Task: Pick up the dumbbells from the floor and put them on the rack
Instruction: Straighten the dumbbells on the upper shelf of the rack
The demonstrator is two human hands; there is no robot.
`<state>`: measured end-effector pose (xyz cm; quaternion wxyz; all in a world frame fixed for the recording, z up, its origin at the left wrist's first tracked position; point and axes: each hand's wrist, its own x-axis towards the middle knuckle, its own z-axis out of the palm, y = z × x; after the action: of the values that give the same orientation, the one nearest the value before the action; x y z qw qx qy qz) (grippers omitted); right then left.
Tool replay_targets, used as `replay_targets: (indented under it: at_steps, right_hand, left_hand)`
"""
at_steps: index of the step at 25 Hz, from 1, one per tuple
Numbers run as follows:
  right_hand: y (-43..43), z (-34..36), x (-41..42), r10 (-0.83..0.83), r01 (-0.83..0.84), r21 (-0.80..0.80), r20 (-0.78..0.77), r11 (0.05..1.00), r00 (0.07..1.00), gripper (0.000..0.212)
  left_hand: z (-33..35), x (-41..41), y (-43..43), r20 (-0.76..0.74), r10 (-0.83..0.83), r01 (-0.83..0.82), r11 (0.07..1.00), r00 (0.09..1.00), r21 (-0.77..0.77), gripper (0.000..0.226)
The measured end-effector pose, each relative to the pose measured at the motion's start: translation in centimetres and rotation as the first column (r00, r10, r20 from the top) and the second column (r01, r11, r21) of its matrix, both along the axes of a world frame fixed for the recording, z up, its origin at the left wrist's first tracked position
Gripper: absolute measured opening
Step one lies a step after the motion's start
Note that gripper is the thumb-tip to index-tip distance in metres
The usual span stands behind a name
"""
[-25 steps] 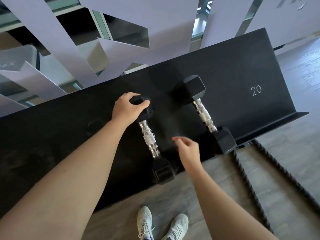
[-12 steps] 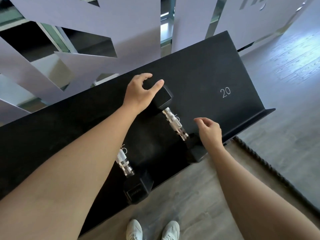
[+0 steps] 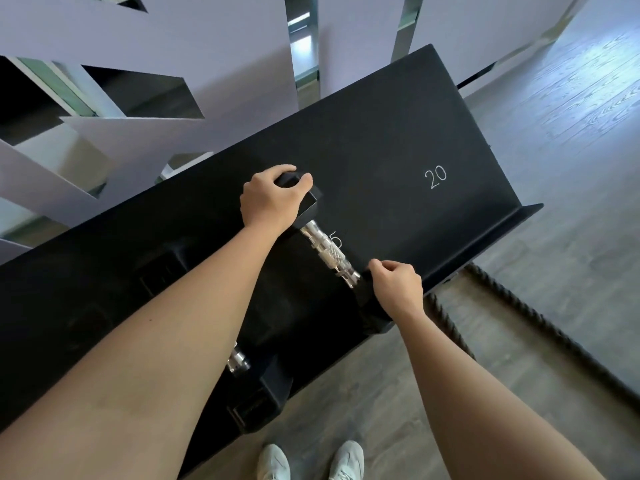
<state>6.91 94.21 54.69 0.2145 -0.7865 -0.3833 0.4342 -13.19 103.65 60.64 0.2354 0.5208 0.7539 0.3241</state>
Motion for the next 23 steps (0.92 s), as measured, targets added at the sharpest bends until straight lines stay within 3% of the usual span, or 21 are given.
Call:
replay_targets:
  at_steps: [4,9,23]
  right_hand:
    - [0.1,-0.2,0.2,-0.033,0.033,-0.022,-0.008,0.999,0.999,0.025]
    - [-0.4,-0.8,0.2,-0.12,0.12,-0.015,0.01,0.993,0.993,0.036]
    - [-0.1,-0.6,-0.1,-0.142,0.142,-0.015,0.006,0.99,0.99,0.036]
  left_hand:
    - [0.3,0.1,0.1,0.003,-0.008,0.008,1.0,1.0,0.001,0.039]
    - [0.9,1.8,1.8,-0.015,-0.132,0.131,0.99,0.991,-0.047,0.043]
    - [0.8,1.9,1.4,-0.06,-0.086,0.084,0.996,0.994,-0.028,0.047]
